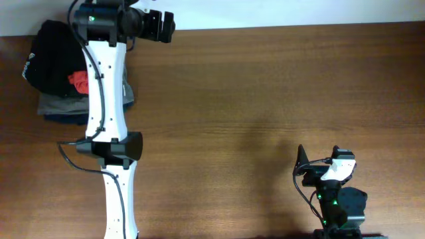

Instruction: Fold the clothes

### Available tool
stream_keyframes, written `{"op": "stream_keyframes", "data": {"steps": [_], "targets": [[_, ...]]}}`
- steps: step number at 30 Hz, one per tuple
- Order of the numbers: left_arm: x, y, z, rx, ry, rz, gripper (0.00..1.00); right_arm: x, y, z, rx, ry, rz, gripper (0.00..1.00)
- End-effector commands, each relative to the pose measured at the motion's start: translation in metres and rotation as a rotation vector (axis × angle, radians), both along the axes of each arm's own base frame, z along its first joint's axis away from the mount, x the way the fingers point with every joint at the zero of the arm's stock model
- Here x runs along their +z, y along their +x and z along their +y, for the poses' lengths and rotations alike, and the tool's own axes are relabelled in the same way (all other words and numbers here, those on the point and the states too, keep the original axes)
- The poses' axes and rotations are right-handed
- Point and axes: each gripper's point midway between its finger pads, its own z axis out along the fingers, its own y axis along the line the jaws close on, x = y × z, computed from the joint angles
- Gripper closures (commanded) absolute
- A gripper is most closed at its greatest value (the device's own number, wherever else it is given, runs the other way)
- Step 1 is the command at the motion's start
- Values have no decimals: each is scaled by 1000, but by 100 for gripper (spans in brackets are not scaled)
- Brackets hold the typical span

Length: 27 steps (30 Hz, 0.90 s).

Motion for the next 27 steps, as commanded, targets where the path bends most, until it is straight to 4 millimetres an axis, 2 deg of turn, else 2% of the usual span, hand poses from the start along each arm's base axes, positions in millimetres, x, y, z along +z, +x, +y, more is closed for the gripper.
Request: {"op": "stream_keyframes", "data": {"steps": [1, 4, 8, 12, 16, 19, 22, 24, 27], "targets": [[69, -25, 11, -19, 30, -150, 1, -5, 0, 0, 0, 10, 10, 1], [118, -49, 15, -57, 82, -270, 1, -5, 0, 0, 0, 10, 10, 1], [158, -76, 32, -23, 87, -348, 1, -5, 0, 0, 0, 10, 10, 1], [176, -98, 54, 22, 94, -354, 1, -5, 0, 0, 0, 10, 10, 1], [182, -113, 74, 63, 99, -353, 1, -5, 0, 0, 0, 10, 10, 1], [178, -122, 81, 80, 100, -362, 1, -5, 0, 0, 0, 10, 10, 1], [162, -130, 89, 99, 103, -378, 1, -5, 0, 0, 0, 10, 10, 1], [144, -140, 96, 117, 106, -385, 1, -5, 0, 0, 0, 10, 10, 1], [95, -153, 104, 139, 114, -339, 1, -5, 0, 0, 0, 10, 10, 1]]}}
